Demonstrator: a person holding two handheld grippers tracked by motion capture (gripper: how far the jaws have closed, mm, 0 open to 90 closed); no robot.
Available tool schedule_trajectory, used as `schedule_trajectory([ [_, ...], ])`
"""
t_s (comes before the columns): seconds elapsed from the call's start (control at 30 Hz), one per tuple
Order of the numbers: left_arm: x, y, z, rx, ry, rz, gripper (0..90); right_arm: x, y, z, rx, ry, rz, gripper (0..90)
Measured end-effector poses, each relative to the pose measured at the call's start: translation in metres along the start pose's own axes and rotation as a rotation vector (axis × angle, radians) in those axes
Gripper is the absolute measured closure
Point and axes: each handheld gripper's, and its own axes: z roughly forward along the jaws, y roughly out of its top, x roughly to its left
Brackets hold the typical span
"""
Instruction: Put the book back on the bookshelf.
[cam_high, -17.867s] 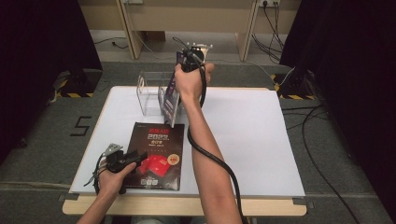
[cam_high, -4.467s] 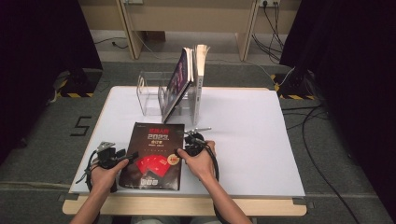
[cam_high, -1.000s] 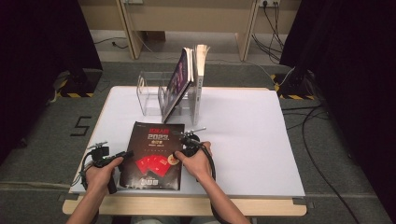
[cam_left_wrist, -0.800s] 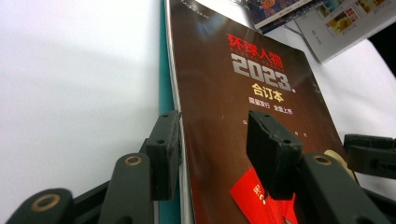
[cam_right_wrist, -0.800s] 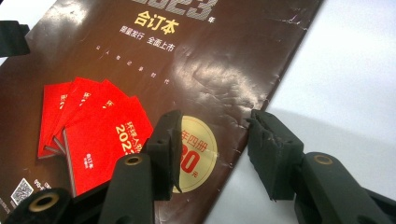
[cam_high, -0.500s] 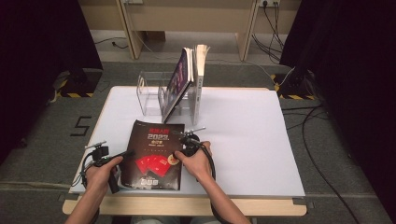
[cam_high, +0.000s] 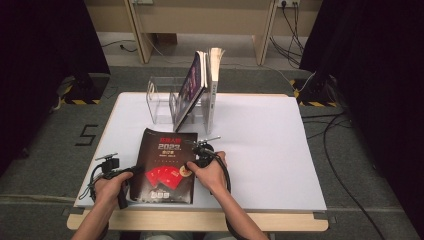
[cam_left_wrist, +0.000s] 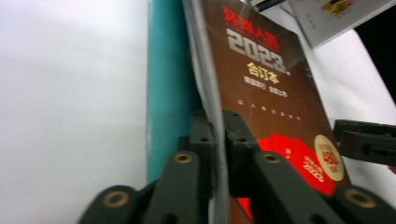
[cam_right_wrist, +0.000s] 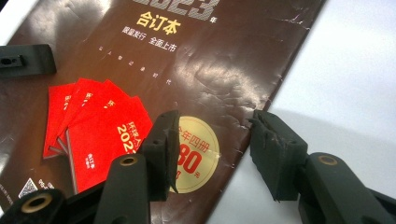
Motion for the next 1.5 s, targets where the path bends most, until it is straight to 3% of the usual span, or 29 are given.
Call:
schedule_trajectory([
  [0.43, 0.005, -0.004, -0.010, 0.016, -0.085, -0.040, 86.5, -0.004, 0.001, -0.001, 0.005, 0.026, 0.031, 50.6],
  [0.63, -0.003, -0.005, -0.011, 0.019, -0.029, 0.044, 86.5, -0.004, 0.002, 0.000, 0.006, 0.027, 0.032, 50.2],
  [0.83, -0.001, -0.005, -0.009, 0.030, -0.016, 0.027, 86.3, -0.007, 0.004, -0.001, 0.017, 0.053, 0.078, 50.2],
  [1.17, -0.001, -0.005, -0.007, 0.044, -0.001, 0.035, 86.2, -0.008, 0.008, 0.002, 0.013, 0.045, 0.093, 50.8],
  [1.37, 0.002, -0.004, -0.012, 0.044, -0.022, 0.002, 86.4, -0.008, 0.007, 0.001, 0.008, 0.030, 0.120, 52.1],
  [1.4, 0.004, -0.005, -0.012, 0.044, -0.025, -0.006, 86.4, -0.006, 0.007, 0.001, 0.007, 0.008, 0.133, 51.1],
  [1.47, 0.007, -0.004, -0.013, 0.033, -0.064, -0.023, 86.5, -0.005, 0.007, 0.001, 0.012, 0.006, 0.124, 49.6],
  [1.5, 0.010, -0.004, -0.015, 0.022, -0.108, -0.071, 86.5, -0.004, 0.007, 0.001, 0.014, 0.006, 0.123, 48.9],
])
